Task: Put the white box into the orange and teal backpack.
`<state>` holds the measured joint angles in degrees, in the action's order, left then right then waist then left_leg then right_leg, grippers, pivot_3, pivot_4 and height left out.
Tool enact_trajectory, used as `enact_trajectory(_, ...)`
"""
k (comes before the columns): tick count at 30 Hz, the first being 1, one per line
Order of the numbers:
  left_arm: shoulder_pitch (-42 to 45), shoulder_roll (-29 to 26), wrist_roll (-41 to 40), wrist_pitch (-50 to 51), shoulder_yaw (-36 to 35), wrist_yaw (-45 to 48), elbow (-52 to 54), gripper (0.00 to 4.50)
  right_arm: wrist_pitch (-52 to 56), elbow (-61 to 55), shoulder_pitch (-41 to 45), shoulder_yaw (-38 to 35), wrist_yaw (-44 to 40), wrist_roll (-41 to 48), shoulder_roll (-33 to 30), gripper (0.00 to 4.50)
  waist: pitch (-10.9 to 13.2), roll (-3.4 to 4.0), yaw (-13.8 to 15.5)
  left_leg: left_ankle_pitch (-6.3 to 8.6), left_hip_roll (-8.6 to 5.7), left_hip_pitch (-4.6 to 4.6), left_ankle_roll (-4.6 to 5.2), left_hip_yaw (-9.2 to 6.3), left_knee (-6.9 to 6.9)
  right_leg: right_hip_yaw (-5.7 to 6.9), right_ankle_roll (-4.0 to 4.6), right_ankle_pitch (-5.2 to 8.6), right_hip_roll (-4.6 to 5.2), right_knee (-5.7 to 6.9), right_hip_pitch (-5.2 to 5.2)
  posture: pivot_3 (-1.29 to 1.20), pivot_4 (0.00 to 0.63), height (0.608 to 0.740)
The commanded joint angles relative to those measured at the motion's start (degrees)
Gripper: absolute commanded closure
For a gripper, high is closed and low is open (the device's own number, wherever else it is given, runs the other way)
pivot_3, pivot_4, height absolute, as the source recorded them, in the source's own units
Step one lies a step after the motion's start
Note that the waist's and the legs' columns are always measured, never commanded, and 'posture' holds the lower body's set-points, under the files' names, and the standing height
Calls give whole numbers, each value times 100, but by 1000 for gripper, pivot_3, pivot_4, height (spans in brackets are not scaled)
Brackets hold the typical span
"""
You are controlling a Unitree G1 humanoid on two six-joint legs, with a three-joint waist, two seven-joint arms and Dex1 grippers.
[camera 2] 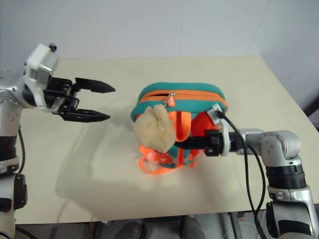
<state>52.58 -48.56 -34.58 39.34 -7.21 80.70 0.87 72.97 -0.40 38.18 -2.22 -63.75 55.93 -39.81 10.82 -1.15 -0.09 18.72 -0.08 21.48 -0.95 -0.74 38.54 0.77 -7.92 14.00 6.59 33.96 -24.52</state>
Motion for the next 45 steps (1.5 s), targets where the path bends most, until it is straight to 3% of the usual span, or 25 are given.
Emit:
enact_trajectory(1,-11,218,-494,282,-84,-388,738,170,-78,43,191,159,-158,-62,37,4059,0,0,-6,0,-1,0,1,0,7,-2,-1,0,0,3,1,0,150,740)
enact_trajectory(7,-156,710,-430,114,435,-758,1318,170,-145,87,330,328,-418,-140,22,4059,0,0,-37,0,1,-10,1,4,14,-10,2,-3,-7,17,1,0,150,740)
enact_trajectory(18,-119,1246,-452,-97,928,-886,1441,170,-165,33,276,304,-365,-148,82,4059,0,0,-22,0,1,-9,0,6,14,-12,3,-4,-7,11,2,0,150,740)
enact_trajectory(29,-137,863,280,-618,1585,-565,1422,170,-180,-4,224,238,-249,-113,176,4059,0,0,-18,0,1,-10,0,7,13,-12,3,-4,-8,11,2,0,150,740)
enact_trajectory(36,-55,1135,461,-824,1637,-794,1237,170,-214,-14,208,217,-192,-122,212,4059,0,0,-13,0,0,-9,0,7,13,-12,3,-4,-7,9,2,0,150,740)
enact_trajectory(39,-31,1276,572,-997,1574,-952,1127,743,-227,-7,209,206,-174,-133,219,4059,0,0,-13,0,0,-9,0,7,14,-12,3,-4,-7,10,2,0,150,740)
enact_trajectory(45,47,1339,565,-1033,1455,-1062,1048,2535,-214,-38,186,186,-140,-118,236,4059,0,0,-16,0,0,-9,0,7,14,-12,3,-4,-7,10,2,0,150,740)
